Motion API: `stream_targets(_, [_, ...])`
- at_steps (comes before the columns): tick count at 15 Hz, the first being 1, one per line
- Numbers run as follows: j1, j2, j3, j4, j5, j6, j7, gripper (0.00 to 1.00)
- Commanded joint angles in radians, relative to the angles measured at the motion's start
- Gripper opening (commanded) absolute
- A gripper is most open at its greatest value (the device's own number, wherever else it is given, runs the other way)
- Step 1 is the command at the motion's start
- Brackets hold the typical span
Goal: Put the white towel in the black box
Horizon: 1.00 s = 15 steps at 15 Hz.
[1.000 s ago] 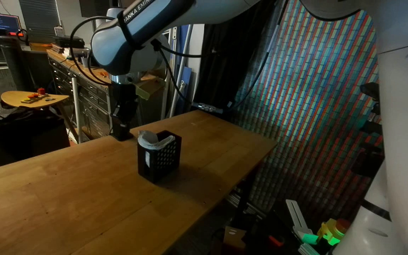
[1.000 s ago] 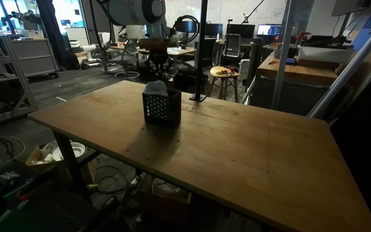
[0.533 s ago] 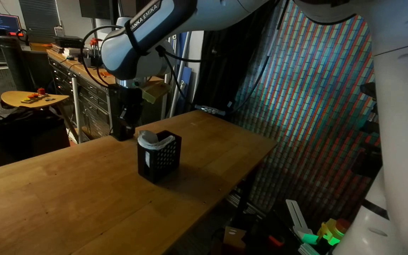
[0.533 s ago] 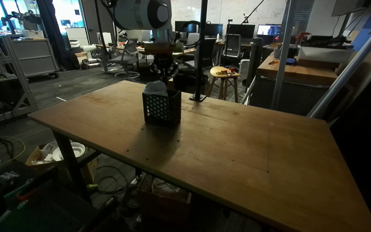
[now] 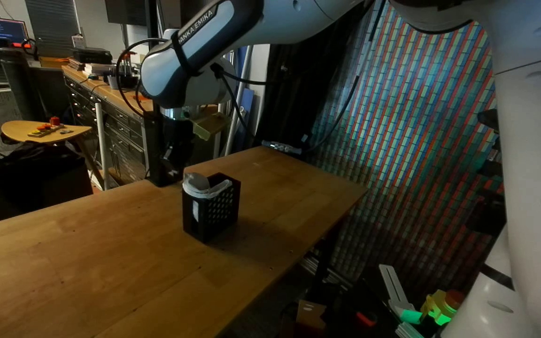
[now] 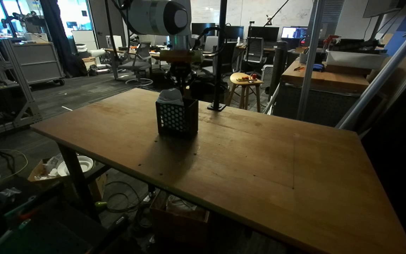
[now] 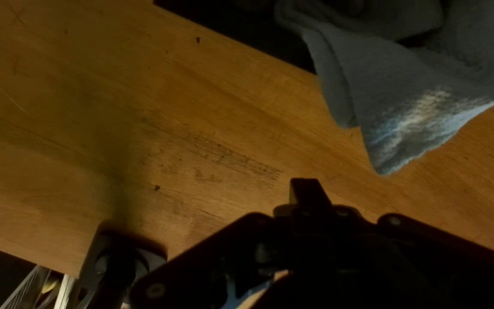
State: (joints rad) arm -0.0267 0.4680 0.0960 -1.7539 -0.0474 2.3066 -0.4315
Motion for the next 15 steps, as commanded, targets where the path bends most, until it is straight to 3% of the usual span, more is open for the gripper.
stream_targets(1, [-0.015, -0.031, 0.013, -0.045, 0.031, 0.033, -0.010, 0.02])
stream_targets(15, [0.002, -0.131, -0.023, -0.125, -0.013, 0.034, 0.029, 0.04])
